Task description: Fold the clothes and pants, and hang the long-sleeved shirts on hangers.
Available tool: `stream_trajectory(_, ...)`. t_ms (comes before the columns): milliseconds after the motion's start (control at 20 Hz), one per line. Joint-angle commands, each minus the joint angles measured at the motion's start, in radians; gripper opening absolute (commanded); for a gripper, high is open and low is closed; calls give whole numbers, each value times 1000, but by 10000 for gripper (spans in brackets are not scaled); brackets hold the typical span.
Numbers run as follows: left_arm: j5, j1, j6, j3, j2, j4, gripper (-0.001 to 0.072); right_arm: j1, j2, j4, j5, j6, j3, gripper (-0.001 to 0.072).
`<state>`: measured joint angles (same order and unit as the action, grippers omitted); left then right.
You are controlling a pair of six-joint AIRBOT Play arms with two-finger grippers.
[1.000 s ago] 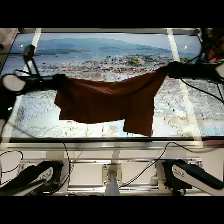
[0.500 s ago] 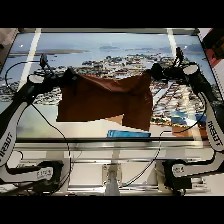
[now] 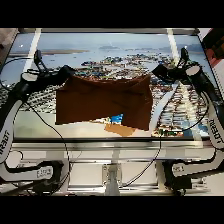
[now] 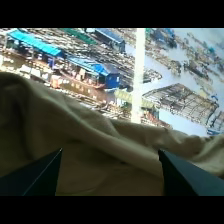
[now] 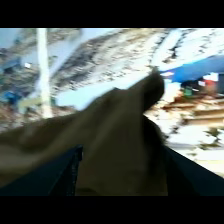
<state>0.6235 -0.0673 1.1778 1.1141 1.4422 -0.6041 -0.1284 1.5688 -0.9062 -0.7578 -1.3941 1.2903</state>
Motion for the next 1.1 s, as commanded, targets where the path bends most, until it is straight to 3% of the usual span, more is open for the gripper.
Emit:
stream_trajectory(0,203,-116,-4,1,-23,-25,691,-106,-3,-159,-202,5,2,546)
stream_trajectory(200,430,-277,-42,1,-57,-24,690,-214,10,-154,-471,179,-8,545)
stream_trajectory(300,474,-320,-42,0,-80,-24,690,-226,20,-116,-514,238,-57,545)
stream_trajectory(450,481,-333,-42,0,-110,-24,690,-212,43,2,-475,309,-146,545)
stream_trajectory(700,500,-327,-41,0,-112,-24,691,-97,108,11,-383,308,-163,546)
stream_trajectory(800,501,-327,-41,0,-112,-24,690,-53,116,11,-316,306,-163,464)
stream_trajectory(1050,508,-327,-41,0,-112,-25,691,-27,130,21,-270,304,-163,423)
